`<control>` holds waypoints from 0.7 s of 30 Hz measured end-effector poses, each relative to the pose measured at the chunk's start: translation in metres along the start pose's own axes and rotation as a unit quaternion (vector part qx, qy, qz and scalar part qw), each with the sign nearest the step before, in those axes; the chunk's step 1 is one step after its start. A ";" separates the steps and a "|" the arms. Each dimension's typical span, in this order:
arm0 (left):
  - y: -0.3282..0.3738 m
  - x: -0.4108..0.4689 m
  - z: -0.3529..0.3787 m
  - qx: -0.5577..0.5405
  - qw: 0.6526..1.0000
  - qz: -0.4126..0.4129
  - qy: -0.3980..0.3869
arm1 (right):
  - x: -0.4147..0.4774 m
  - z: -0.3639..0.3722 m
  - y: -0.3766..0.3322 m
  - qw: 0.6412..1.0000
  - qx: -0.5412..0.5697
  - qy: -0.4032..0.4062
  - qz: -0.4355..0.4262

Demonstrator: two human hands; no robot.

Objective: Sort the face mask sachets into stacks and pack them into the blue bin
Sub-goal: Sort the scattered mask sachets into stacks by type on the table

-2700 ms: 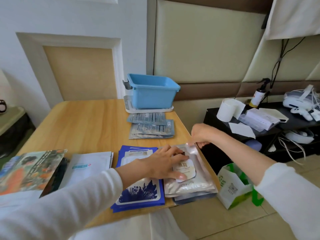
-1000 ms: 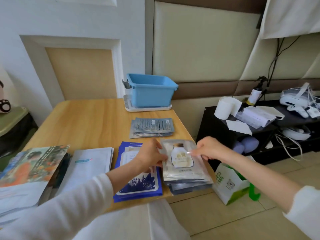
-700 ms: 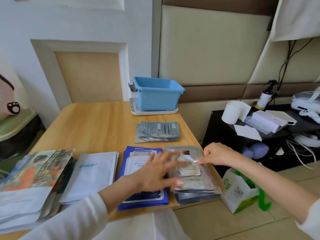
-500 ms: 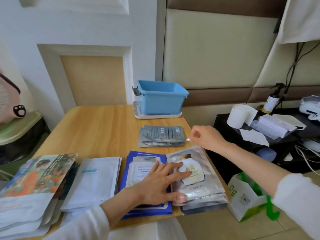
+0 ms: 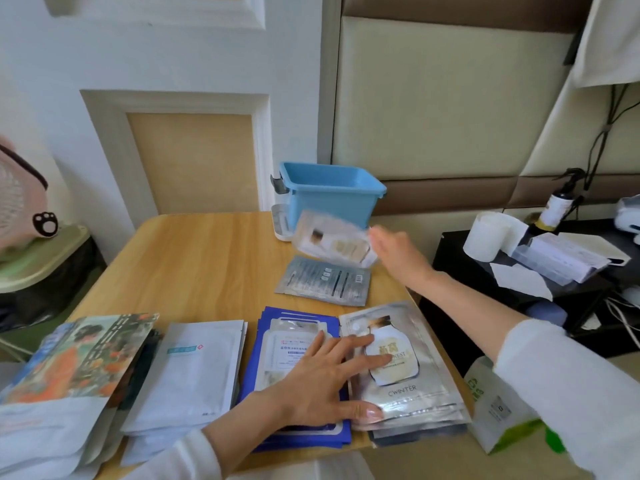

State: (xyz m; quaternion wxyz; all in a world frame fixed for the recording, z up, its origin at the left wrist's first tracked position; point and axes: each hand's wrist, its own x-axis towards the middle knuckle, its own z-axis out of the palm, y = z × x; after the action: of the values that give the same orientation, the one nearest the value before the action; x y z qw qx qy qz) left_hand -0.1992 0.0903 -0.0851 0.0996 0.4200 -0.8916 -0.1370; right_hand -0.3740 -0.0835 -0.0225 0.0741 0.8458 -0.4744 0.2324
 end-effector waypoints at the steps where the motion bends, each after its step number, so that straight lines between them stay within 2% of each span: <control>1: 0.000 0.000 0.000 -0.015 1.000 0.002 0.001 | -0.003 -0.014 -0.002 0.984 0.157 0.038 0.080; 3: -0.001 0.002 -0.002 -0.096 0.995 -0.013 0.004 | -0.020 -0.042 -0.010 0.882 0.423 0.040 0.204; 4: -0.002 0.002 -0.004 -0.163 0.986 -0.029 0.009 | -0.034 -0.055 -0.017 0.844 0.482 0.023 0.233; 7: -0.004 0.000 -0.009 -0.362 0.929 -0.079 0.027 | -0.078 -0.073 -0.025 0.785 0.558 -0.028 0.268; 10: -0.001 0.000 -0.013 -0.403 0.907 -0.116 0.033 | -0.115 -0.079 -0.022 0.744 0.584 -0.060 0.319; 13: -0.001 0.001 -0.014 -0.394 0.909 -0.123 0.051 | -0.143 -0.082 -0.022 0.729 0.577 -0.112 0.351; 17: -0.005 0.002 -0.011 -0.326 0.932 -0.128 0.094 | -0.162 -0.089 -0.026 0.772 0.476 -0.255 0.334; 19: -0.005 0.003 -0.008 -0.299 0.939 -0.126 0.117 | -0.162 -0.093 -0.025 0.770 0.451 -0.306 0.331; 21: -0.003 0.003 -0.004 -0.258 0.958 -0.078 0.103 | -0.158 -0.098 -0.023 0.769 0.419 -0.364 0.317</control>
State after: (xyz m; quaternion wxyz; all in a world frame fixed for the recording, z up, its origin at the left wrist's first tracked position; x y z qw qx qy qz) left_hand -0.1980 0.0852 -0.0819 0.2844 0.4604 -0.7753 -0.3256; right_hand -0.4565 0.0840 -0.0072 -0.5438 0.6154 -0.5630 0.0925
